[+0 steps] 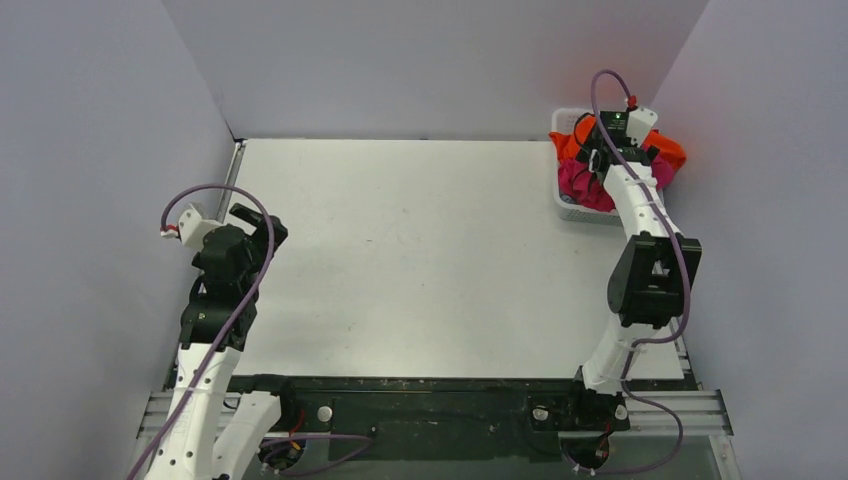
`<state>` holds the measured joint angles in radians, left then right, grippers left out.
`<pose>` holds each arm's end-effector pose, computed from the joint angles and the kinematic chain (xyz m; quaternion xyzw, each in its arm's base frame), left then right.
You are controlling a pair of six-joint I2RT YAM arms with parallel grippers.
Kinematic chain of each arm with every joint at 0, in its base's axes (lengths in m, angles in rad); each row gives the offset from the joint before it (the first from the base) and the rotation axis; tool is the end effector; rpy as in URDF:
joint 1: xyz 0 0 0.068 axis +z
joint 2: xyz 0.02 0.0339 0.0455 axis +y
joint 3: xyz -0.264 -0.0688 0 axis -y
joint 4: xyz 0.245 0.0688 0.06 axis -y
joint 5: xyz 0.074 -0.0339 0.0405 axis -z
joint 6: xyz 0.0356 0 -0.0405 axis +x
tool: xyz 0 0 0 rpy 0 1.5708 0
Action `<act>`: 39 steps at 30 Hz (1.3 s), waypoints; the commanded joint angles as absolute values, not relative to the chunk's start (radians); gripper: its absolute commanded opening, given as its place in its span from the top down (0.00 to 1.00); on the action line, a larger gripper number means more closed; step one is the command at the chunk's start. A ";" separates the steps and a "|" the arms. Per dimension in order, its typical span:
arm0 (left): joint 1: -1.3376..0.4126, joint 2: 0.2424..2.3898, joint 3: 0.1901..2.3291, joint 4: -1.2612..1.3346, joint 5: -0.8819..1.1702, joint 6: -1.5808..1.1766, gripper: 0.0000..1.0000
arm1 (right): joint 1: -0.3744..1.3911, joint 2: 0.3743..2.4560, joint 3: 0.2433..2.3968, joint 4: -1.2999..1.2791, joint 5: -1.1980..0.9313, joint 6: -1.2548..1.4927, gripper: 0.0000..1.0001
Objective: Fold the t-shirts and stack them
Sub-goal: Grab crumpled tshirt from bin with the right arm, then move the tshirt to the center of the board
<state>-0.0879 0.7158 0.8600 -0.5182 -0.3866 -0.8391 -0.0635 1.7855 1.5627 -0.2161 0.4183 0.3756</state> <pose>0.1548 -0.0002 0.3422 -0.3981 0.7146 -0.1052 0.5655 0.4231 -0.0414 0.3306 0.2885 0.7816 -0.0916 0.5454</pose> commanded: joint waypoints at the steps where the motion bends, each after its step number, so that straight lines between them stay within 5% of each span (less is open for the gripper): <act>1: -0.083 0.721 0.861 -0.439 -0.404 -0.845 0.02 | -0.060 1.907 1.737 -0.275 0.422 0.351 0.16; 3: -0.083 0.727 0.869 -0.441 -0.406 -0.845 0.02 | -0.060 1.946 1.782 -0.304 0.376 0.356 0.44; 4: -0.082 0.728 0.873 -0.449 -0.409 -0.845 0.02 | -0.060 1.950 1.795 -0.313 0.353 0.358 0.72; 6: -0.083 0.727 0.888 -0.457 -0.411 -0.846 0.02 | -0.057 1.921 1.806 -0.332 0.282 0.362 0.98; 11: -0.082 0.699 0.889 -0.445 -0.378 -0.844 0.02 | 0.002 1.701 1.799 -0.348 0.261 0.348 1.00; 19: -0.083 0.631 0.821 -0.321 -0.210 -0.862 0.02 | 0.339 1.462 1.873 -0.389 0.214 0.265 1.00; 33: -0.083 0.526 0.895 -0.508 -0.236 -0.869 0.02 | 0.745 1.620 2.339 -0.369 -0.086 0.261 1.00; 39: -0.083 0.512 0.916 -0.565 -0.260 -0.858 0.02 | 0.752 1.597 2.267 -0.300 -0.073 0.283 1.00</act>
